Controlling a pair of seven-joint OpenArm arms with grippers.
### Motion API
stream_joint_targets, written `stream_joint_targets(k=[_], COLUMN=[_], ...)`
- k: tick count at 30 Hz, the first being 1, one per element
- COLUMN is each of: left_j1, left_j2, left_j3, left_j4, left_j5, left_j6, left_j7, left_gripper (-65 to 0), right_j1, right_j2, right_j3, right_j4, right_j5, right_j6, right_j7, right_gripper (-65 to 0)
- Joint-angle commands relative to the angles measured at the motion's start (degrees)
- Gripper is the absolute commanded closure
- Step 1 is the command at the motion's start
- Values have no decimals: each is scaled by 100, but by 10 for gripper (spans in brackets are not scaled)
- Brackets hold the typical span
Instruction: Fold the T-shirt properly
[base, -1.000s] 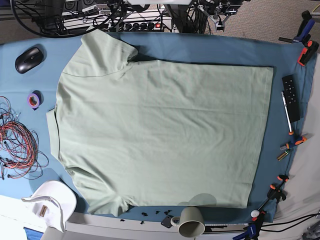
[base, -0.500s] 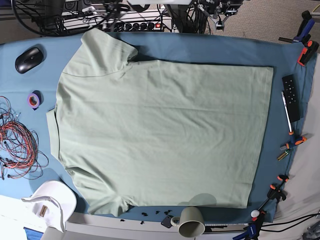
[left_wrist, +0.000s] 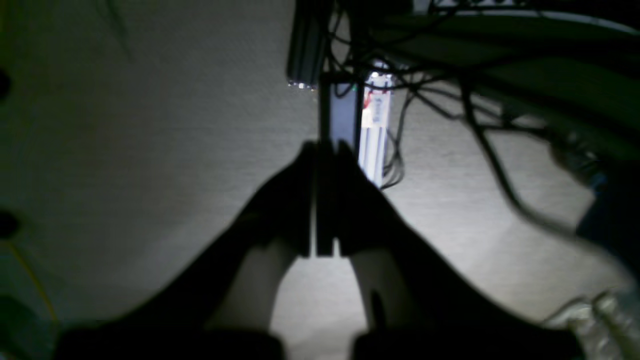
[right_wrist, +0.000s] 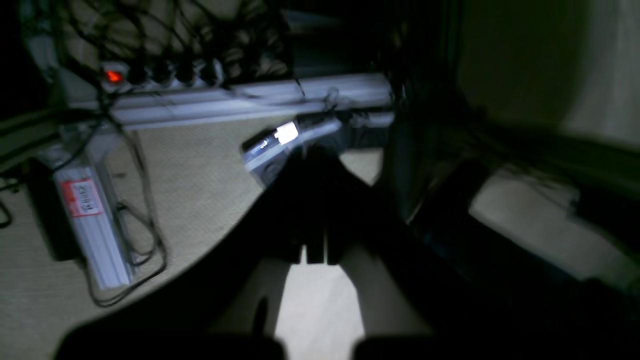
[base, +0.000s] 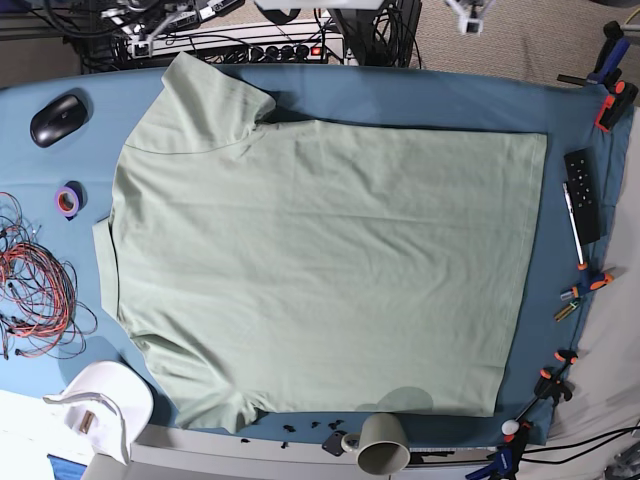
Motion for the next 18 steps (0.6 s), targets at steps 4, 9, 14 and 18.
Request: stream_joint_targets(k=[4, 9, 14, 18], left_j1=[1152, 2551, 3582, 3915], left_j2=[-481, -837, -1104, -1128], left_j3=[-11, -321, -831, -1268], left_j4=[1845, 3939, 5685, 6743], left_j5=[-7, -13, -61, -527], left_j6=[-17, -35, -365, -1139], left_j7=[264, 584, 695, 970], left_gripper=[0, 0, 0, 0], right_j1=[-955, -2098, -2824, -2962], right_j2=[256, 236, 175, -4], right_j3=[22, 293, 892, 1735], right_j4=[1620, 3703, 5464, 6439], right_j5=[101, 103, 382, 1360], right_j6=[109, 109, 111, 278], right_j7=[-101, -393, -905, -1504], right_gripper=[0, 0, 0, 0])
